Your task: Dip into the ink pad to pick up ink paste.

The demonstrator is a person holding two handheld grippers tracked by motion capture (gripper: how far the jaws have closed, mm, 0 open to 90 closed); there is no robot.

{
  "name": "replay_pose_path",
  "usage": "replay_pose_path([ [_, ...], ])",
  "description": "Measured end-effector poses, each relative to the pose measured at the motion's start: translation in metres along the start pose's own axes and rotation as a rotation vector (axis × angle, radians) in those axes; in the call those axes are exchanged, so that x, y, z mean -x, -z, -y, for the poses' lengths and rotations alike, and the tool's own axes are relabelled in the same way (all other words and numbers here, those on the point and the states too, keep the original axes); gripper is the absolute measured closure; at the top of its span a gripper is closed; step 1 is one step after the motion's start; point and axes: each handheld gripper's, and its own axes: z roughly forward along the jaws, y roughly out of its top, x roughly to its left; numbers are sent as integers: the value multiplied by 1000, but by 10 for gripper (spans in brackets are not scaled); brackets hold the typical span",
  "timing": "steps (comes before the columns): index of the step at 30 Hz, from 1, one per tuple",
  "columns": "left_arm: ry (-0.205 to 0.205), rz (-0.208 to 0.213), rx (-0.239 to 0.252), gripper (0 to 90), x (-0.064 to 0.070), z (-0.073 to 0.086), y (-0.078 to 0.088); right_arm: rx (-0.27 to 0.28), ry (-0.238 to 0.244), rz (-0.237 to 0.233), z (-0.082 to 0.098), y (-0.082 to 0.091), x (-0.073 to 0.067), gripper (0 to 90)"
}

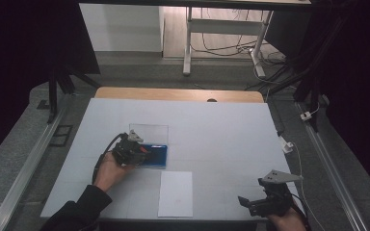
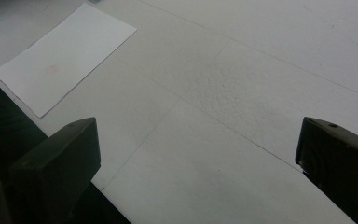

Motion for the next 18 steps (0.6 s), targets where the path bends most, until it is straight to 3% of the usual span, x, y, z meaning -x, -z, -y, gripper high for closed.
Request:
replay_pose_path([
  [3, 41, 36, 10, 585, -6, 2, 0, -5, 3, 1, 0, 0, 0, 4],
  [5, 46, 46, 9, 585, -8, 2, 0, -5, 2, 2, 0, 0, 0, 4],
  [14, 14, -28, 4, 586, 5, 1, -1, -6, 1, -2, -1, -2, 0, 4],
  [18, 25, -17, 6, 586, 3, 1, -1, -6, 1, -4, -1, -2, 0, 4],
])
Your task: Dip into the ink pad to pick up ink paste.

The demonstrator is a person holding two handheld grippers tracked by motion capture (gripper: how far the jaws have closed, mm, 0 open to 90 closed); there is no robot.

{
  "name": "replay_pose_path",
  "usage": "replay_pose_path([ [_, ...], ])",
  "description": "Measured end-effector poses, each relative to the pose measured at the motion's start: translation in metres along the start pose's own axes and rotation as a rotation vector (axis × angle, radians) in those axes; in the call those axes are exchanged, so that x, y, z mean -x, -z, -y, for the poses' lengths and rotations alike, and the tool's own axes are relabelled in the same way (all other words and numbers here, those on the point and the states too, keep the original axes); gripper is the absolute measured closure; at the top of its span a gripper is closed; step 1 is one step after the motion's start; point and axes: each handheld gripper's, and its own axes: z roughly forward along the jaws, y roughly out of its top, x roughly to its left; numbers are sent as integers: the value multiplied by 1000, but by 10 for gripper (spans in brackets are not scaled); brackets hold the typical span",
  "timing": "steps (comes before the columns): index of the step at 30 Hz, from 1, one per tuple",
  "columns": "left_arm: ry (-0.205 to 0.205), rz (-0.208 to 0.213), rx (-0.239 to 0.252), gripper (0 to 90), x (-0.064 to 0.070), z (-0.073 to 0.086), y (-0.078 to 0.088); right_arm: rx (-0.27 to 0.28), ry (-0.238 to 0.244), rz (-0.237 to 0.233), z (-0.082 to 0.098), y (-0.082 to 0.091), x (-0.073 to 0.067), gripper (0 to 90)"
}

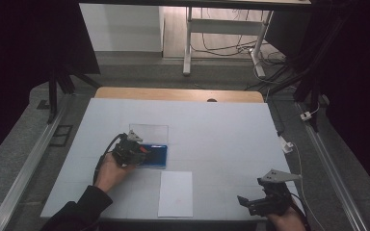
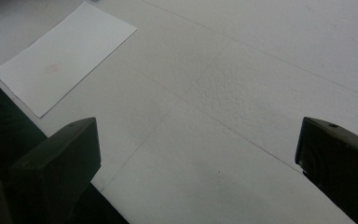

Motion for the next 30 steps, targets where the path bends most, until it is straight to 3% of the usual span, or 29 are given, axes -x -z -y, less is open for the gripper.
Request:
replay_pose_path([
  [11, 66, 29, 7, 581, -5, 0, 1, 2, -5, 1, 1, 1, 1, 4],
  [17, 76, 36, 15, 583, -7, -1, 3, 3, -4, -1, 0, 1, 0, 4],
  [21, 61, 18, 14, 583, -6, -2, 6, 4, -8, -2, 1, 1, 1, 4],
  [30, 47, 20, 39, 583, -2, -5, 18, 5, -5, -3, 1, 1, 1, 4],
])
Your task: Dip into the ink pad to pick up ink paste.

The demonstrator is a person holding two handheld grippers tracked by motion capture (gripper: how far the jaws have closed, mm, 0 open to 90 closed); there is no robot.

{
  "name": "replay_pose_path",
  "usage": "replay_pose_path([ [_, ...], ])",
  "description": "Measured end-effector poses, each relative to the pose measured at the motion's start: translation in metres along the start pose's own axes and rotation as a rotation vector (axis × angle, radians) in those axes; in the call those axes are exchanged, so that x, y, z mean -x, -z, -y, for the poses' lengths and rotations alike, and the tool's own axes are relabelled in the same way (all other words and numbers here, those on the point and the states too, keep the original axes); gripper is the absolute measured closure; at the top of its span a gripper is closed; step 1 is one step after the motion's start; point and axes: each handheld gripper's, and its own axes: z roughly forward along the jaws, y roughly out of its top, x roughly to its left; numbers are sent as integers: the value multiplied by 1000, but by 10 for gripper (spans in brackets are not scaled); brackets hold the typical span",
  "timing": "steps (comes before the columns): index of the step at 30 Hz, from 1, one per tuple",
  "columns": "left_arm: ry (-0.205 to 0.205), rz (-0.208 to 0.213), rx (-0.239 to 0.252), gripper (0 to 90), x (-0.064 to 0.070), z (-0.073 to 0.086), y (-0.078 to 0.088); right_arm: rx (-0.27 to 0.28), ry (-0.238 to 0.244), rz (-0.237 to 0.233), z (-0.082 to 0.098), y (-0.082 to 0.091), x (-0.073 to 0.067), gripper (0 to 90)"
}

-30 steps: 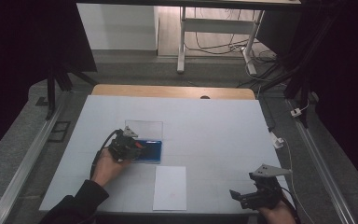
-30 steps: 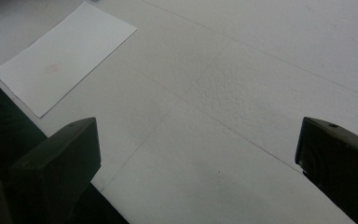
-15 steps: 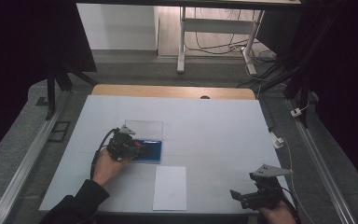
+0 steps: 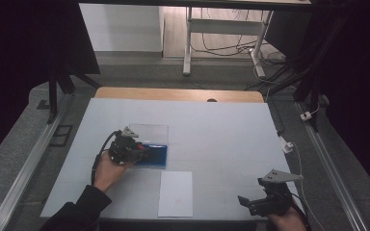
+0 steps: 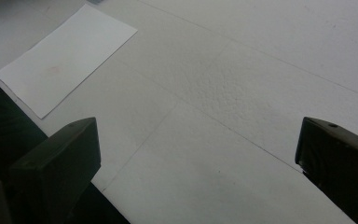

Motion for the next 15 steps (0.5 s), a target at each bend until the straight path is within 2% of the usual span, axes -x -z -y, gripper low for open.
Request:
replay_pose_path([
  [15, -40, 83, 37, 583, 11, -1, 17, 1, 2, -1, 0, 0, 0, 4],
])
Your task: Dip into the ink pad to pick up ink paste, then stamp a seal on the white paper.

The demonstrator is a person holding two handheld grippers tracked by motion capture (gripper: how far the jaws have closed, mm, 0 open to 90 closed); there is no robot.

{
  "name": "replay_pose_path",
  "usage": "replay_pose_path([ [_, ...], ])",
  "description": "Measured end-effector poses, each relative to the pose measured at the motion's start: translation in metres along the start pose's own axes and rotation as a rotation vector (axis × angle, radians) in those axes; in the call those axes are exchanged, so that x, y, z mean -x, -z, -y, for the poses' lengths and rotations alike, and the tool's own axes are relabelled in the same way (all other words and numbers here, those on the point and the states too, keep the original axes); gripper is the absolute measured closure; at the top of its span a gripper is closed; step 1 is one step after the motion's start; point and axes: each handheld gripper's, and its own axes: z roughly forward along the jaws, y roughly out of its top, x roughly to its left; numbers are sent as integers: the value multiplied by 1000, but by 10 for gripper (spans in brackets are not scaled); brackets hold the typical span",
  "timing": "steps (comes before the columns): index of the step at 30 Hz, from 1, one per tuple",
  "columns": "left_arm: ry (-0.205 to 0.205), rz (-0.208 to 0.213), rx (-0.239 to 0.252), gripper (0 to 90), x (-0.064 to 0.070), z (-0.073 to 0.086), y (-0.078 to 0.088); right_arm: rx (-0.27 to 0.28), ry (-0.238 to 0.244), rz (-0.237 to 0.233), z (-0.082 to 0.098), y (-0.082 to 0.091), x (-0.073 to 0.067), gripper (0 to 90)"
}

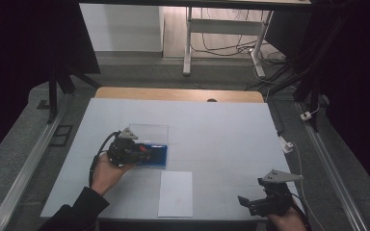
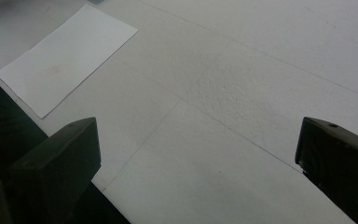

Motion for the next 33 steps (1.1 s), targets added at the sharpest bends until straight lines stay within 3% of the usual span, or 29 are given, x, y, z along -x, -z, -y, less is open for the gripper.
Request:
replay_pose_path([
  [11, -33, 69, 8, 582, 16, -3, 4, 1, -1, -1, 0, 0, 0, 4],
  [33, -129, 139, 6, 583, 52, -11, 2, -2, -2, -2, 0, 0, 0, 4],
])
